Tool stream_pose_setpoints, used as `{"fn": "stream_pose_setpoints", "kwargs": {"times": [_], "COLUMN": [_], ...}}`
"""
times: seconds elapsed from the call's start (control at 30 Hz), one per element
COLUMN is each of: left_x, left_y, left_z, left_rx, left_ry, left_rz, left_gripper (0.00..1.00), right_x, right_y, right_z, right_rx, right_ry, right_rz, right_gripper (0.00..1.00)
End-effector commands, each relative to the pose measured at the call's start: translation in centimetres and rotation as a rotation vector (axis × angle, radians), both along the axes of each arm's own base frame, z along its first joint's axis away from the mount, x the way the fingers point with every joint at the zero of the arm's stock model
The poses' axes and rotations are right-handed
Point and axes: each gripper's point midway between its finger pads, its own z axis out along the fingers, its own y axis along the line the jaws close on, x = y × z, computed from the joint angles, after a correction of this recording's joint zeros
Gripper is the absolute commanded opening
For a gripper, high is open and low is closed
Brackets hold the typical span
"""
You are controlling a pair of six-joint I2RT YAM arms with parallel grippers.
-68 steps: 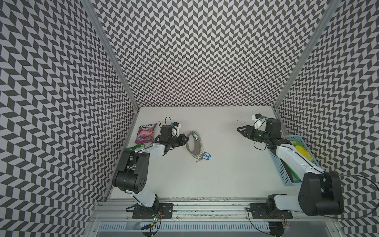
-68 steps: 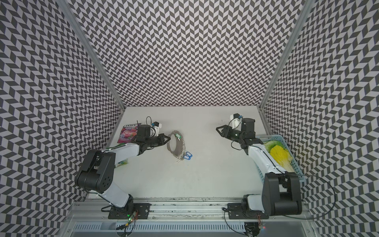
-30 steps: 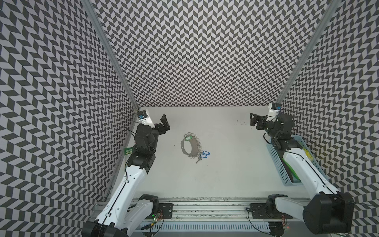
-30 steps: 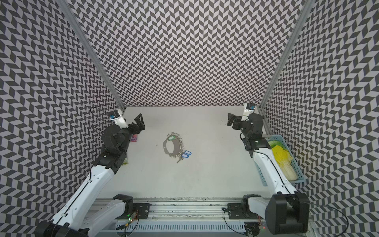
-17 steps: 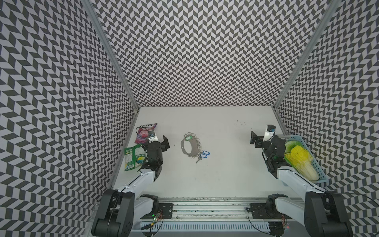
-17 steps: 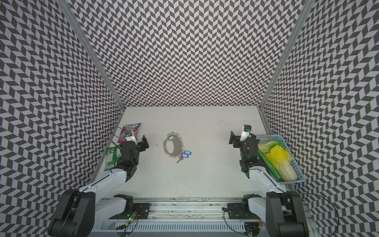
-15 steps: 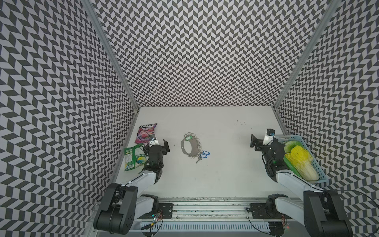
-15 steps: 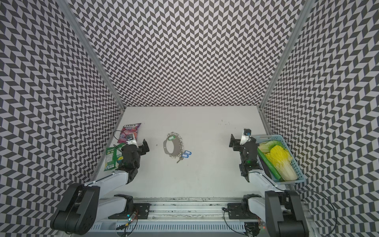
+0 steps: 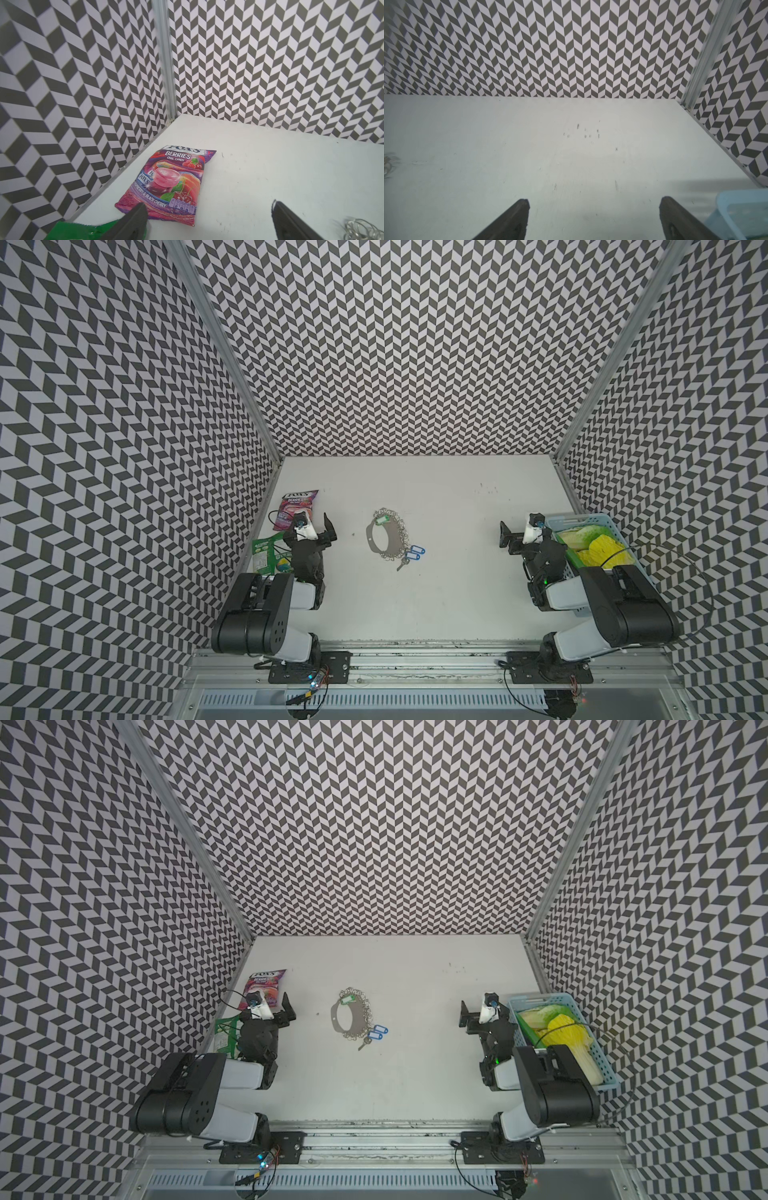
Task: Attach keys to a key ring
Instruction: Reset both arms
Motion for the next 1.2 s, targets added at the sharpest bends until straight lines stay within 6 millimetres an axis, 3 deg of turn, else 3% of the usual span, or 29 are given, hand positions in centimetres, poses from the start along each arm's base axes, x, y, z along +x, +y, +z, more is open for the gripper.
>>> {"fn": "stream_pose_setpoints", "kwargs": {"times": [0.0,0.07,1.17], "left_x": [1.03,1.01,1.29], "left_y": [-1.31,-0.57,-0.72], "left_z": [0.87,0.88,0.77], "left_rx": [0.01,-0.021,0.005], "left_ry": [-0.03,-0.043,-0.024], "left_rz": [-0.09,-0.089,-0.053], "left_gripper": [0.99,0.99,0.99], "right_x": [1.99,1.89,1.85], "right_y": [-0.03,-0.34,-0.24], "right_z": [2.54,2.77,2.7], "right_rx": [0.004,0.022,0.012], "right_ry": [-0.062,-0.081,-0.072], "right_rz": [-0.002,-0.015,-0.009], "right_gripper": [0.99,1.0,1.0]}}
